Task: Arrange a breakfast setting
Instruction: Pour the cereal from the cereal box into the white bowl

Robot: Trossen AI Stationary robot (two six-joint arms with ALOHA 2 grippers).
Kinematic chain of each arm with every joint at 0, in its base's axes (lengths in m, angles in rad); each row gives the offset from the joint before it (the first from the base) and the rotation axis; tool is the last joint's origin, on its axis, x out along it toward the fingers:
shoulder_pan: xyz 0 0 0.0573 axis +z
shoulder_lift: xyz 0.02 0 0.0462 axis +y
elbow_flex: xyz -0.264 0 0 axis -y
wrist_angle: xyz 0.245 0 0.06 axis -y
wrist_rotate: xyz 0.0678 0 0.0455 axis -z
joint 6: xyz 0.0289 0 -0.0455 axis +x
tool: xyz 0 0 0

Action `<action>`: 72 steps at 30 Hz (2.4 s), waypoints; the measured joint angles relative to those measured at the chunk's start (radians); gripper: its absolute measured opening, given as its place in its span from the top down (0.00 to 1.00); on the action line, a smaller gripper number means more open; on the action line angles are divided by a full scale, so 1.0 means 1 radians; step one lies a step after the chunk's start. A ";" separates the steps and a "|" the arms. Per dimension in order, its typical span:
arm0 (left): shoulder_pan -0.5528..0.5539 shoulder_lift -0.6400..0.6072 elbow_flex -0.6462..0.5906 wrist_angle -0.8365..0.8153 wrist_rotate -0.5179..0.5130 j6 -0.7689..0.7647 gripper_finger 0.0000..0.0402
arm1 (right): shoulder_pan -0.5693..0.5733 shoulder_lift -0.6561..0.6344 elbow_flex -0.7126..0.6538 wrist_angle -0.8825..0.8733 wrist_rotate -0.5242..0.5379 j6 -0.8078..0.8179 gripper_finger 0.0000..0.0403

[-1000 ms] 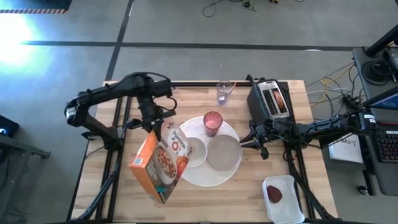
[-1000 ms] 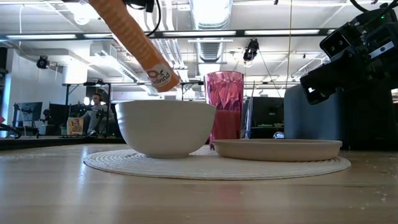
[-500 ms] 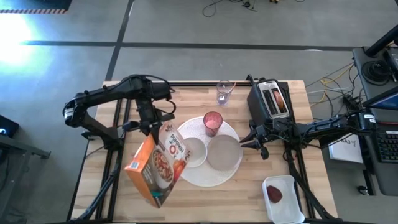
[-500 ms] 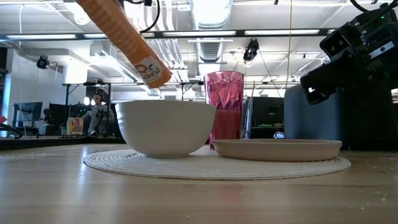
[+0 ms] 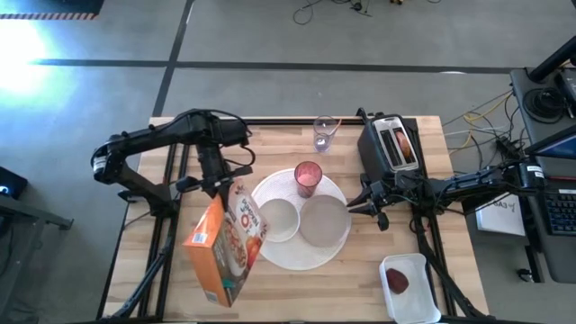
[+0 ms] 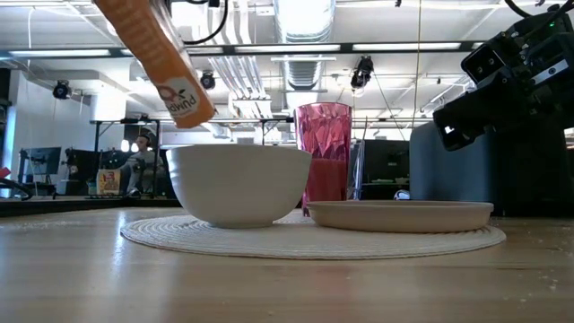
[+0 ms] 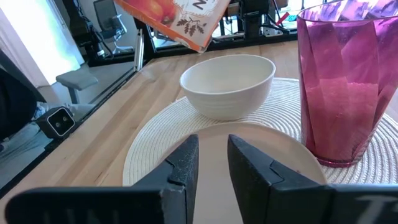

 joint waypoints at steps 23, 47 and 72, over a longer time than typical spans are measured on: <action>-0.007 -0.007 0.000 0.002 -0.029 0.173 1.00 | 0.000 0.000 0.000 0.000 0.000 0.000 0.81; 0.003 0.002 0.000 -0.006 0.195 0.089 1.00 | 0.000 0.000 0.000 0.000 0.000 0.000 0.82; 0.100 0.003 0.000 0.001 0.101 0.036 1.00 | 0.000 0.000 0.000 0.000 0.000 0.000 0.79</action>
